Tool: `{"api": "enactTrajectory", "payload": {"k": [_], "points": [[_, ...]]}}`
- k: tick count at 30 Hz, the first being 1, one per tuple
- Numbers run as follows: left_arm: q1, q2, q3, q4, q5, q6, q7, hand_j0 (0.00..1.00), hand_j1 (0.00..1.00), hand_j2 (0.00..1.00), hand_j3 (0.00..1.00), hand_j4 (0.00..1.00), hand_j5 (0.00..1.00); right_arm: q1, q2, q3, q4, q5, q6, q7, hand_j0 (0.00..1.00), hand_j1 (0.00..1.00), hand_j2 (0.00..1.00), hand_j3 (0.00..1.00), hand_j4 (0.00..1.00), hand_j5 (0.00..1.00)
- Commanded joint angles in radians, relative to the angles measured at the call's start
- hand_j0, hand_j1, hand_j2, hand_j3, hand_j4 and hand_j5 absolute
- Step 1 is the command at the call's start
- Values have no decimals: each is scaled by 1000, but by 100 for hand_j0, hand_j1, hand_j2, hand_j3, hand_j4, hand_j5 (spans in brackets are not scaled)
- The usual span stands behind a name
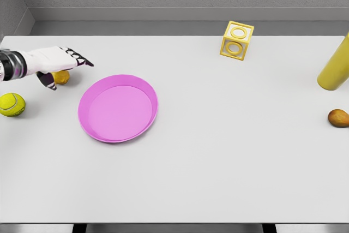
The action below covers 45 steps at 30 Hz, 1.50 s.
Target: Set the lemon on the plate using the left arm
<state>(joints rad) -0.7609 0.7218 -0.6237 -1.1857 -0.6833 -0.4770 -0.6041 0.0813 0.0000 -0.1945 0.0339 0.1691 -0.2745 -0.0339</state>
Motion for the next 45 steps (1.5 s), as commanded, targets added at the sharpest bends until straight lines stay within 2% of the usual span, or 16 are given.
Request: {"api": "enactTrajectory", "payload": {"k": [1, 4, 6, 14, 22, 36, 37, 45], "points": [[0, -1, -1, 1, -1, 2, 0, 100, 100, 100, 100, 100, 100, 0, 0, 0, 0, 0, 0, 0, 100, 100, 100, 100, 100, 100], [0, -1, -2, 15, -4, 5, 0, 100, 100, 100, 100, 100, 100, 0, 0, 0, 0, 0, 0, 0, 100, 100, 100, 100, 100, 100], [-8, -1, 2, 34, -44, 5, 0, 100, 100, 100, 100, 100, 100, 0, 0, 0, 0, 0, 0, 0, 100, 100, 100, 100, 100, 100], [-11, -2, 4, 52, -47, 6, 1, 100, 100, 100, 100, 100, 100, 0, 0, 0, 0, 0, 0, 0, 100, 100, 100, 100, 100, 100], [-23, -28, 5, 92, -87, 6, 1, 100, 100, 100, 100, 100, 100, 0, 0, 0, 0, 0, 0, 0, 100, 100, 100, 100, 100, 100], [-44, -51, -1, 159, -91, 6, 3, 100, 100, 100, 100, 100, 100, 2, 0, 0, 0, 0, 0, 0, 100, 100, 100, 100, 100, 100], [-49, -59, 2, 166, -120, 6, 6, 100, 100, 100, 100, 100, 100, 0, 0, 0, 0, 0, 0, 0, 100, 100, 100, 100, 100, 100], [-63, -82, 2, 196, -131, 6, 6, 100, 100, 100, 100, 100, 100, 0, 0, 0, 0, 0, 0, -1, 100, 100, 100, 100, 100, 100]]}}
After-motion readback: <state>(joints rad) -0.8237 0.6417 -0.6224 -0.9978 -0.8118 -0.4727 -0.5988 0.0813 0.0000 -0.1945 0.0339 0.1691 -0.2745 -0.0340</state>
